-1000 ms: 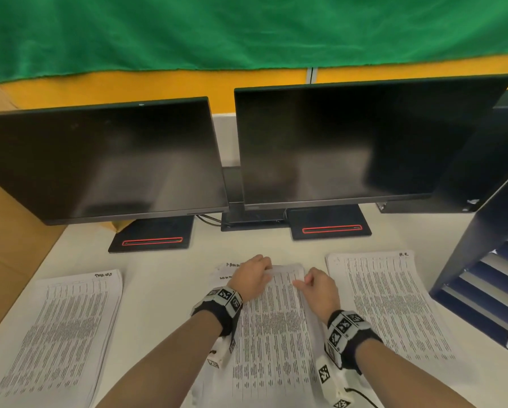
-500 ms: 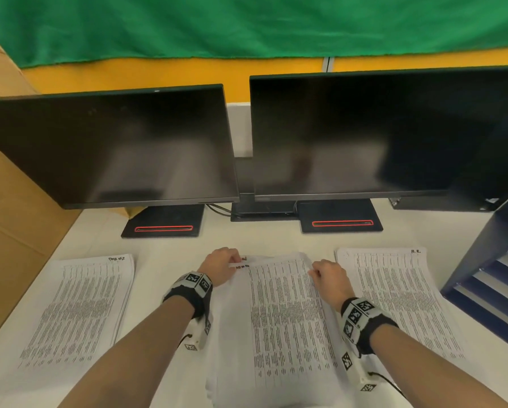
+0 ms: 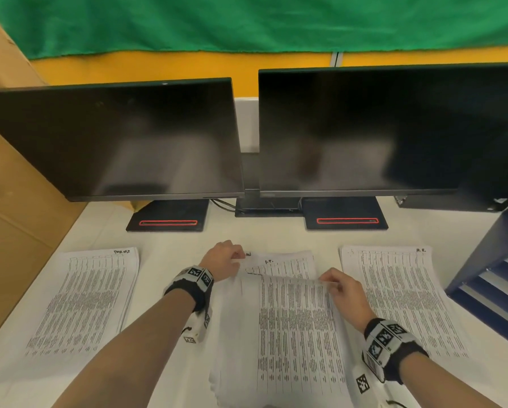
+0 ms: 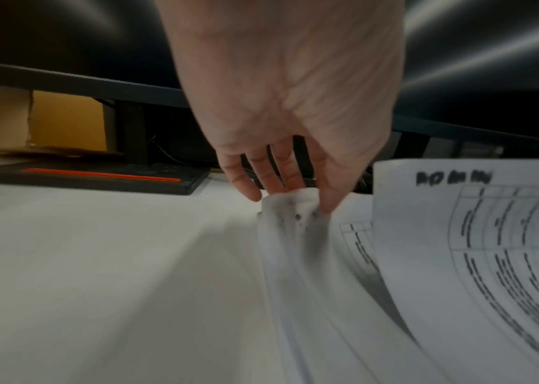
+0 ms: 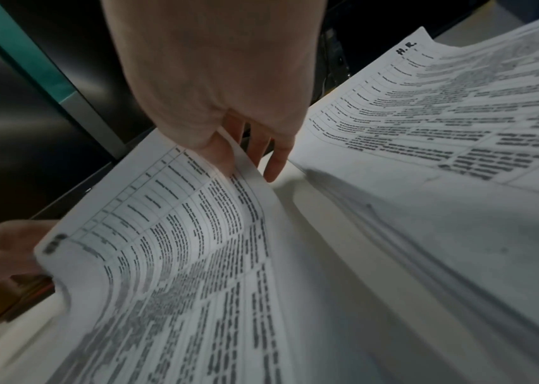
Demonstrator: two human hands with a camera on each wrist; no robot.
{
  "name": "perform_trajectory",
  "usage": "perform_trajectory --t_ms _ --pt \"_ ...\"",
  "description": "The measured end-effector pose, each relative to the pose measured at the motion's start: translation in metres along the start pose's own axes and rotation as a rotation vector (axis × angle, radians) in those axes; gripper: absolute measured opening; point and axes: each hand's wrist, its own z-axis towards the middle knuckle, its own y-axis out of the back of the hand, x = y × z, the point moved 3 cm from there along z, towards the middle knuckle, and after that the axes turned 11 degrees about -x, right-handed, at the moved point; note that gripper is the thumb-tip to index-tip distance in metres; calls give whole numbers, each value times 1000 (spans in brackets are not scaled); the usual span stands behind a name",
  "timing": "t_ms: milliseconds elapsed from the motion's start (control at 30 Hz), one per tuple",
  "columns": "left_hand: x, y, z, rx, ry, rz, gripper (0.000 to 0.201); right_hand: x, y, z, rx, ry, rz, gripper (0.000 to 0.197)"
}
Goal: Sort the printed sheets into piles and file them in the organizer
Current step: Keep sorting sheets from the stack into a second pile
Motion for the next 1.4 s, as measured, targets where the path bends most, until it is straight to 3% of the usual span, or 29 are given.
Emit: perform_trajectory --t_ms 133,333,533,633,800,967,1100,1267,1400 --pt "-8 1 -2 -17 -98 132 31 4 -6 3 12 -7 55 32" --pt "-22 5 2 -17 -190 162 4 7 -8 9 3 13 37 21" --pt "-30 5 0 -25 -324 373 20 4 -6 9 10 16 -17 24" --pt "-32 6 -3 -78 -402 448 25 1 -6 9 -36 30 -81 15" --pt "-35 8 -12 -237 -441 193 21 -1 -8 15 -43 17 -73 6" --pt "-35 4 -20 -60 -277 -76 16 3 -9 13 -42 69 -74 11" --pt "-29 2 -20 -25 -142 -177 12 3 -10 9 -18 84 -84 12" --pt "-8 2 -26 -14 141 -354 56 0 -10 6 8 68 -43 18" --pt "6 -4 -37 -22 301 -519 54 0 -7 0 10 50 18 20"
